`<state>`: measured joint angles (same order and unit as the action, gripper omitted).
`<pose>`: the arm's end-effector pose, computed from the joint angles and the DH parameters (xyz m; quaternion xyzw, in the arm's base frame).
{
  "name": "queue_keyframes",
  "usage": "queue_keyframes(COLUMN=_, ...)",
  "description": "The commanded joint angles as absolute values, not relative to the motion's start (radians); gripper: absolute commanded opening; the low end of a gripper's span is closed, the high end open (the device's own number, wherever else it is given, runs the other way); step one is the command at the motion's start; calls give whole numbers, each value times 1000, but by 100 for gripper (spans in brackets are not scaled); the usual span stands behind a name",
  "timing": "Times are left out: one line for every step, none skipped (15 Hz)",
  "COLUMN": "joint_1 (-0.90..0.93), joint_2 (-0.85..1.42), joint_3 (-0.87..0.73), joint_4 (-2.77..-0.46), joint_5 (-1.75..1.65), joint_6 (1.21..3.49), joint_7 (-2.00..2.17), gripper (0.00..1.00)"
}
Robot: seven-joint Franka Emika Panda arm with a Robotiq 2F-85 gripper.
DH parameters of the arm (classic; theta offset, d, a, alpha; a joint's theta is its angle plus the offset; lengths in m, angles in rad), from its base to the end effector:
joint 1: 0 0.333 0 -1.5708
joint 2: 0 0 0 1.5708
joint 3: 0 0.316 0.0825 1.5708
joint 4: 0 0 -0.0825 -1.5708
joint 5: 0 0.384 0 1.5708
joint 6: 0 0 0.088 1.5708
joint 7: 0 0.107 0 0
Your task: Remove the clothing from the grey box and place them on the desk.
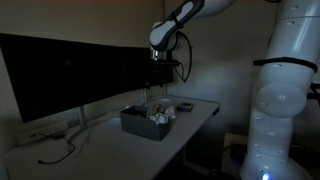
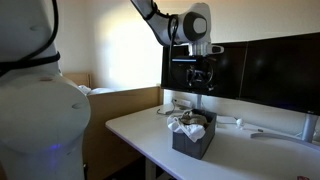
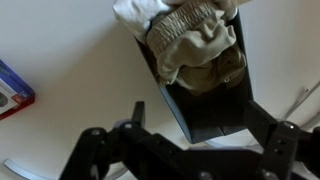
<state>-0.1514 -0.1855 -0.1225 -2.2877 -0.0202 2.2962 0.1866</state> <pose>0.4835 -0.1379 0.4466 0.9704 -0.2214 0.0963 0.0010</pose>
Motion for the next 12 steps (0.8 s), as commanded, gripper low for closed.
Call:
queue_keyframes(joint_1=-154, joint_2=-184, joint_3=-122, joint_4=-2285, joint_5=-20, joint_6=2291, joint_7=186, gripper=100)
queue_keyframes(joint_1=-154, joint_2=-184, joint_3=-122, joint_4=-2284, joint_5=-20, joint_6=2289, joint_7=186, gripper=100)
queue_keyframes(joint_1=-154, joint_2=-184, joint_3=-121, joint_4=-2284, joint_5=-20, joint_6=2289, joint_7=186, gripper=100)
queue_keyframes(joint_1=-154, joint_2=-184, joint_3=-121, joint_4=-2283, joint_5=-20, joint_6=2288, joint_7=186, gripper=100)
queue_keyframes(joint_1=-146, joint_2=-176, joint_3=-117, joint_4=-2286, joint_5=-22, joint_6=2269, joint_7=165, gripper=100)
queue_keyframes(joint_1=-144, joint_2=-159, joint_3=-107, joint_4=-2297, joint_5=-39, joint_6=2288, joint_7=187, gripper=100)
queue_keyframes(joint_1=-142, joint_2=-147, joint_3=-103, joint_4=-2302, joint_5=-47, joint_6=2288, joint_7=192, gripper=100)
queue_keyframes(joint_1=-143, joint_2=-132, joint_3=-100, joint_4=-2318, joint_5=-67, joint_6=2321, joint_7=203, gripper=100)
queue_keyframes(joint_1=-140, joint_2=-112, joint_3=-92, joint_4=-2320, joint_5=-93, joint_6=2321, joint_7=213, gripper=100)
queue_keyframes(joint_1=-141, joint_2=-92, joint_3=-86, joint_4=-2338, joint_5=-131, joint_6=2371, joint_7=228, gripper=100)
queue_keyframes(joint_1=-140, joint_2=-71, joint_3=-83, joint_4=-2341, joint_5=-158, joint_6=2380, joint_7=234, gripper=100)
queue_keyframes(joint_1=-139, joint_2=-46, joint_3=-83, joint_4=-2349, joint_5=-190, joint_6=2412, joint_7=247, gripper=100)
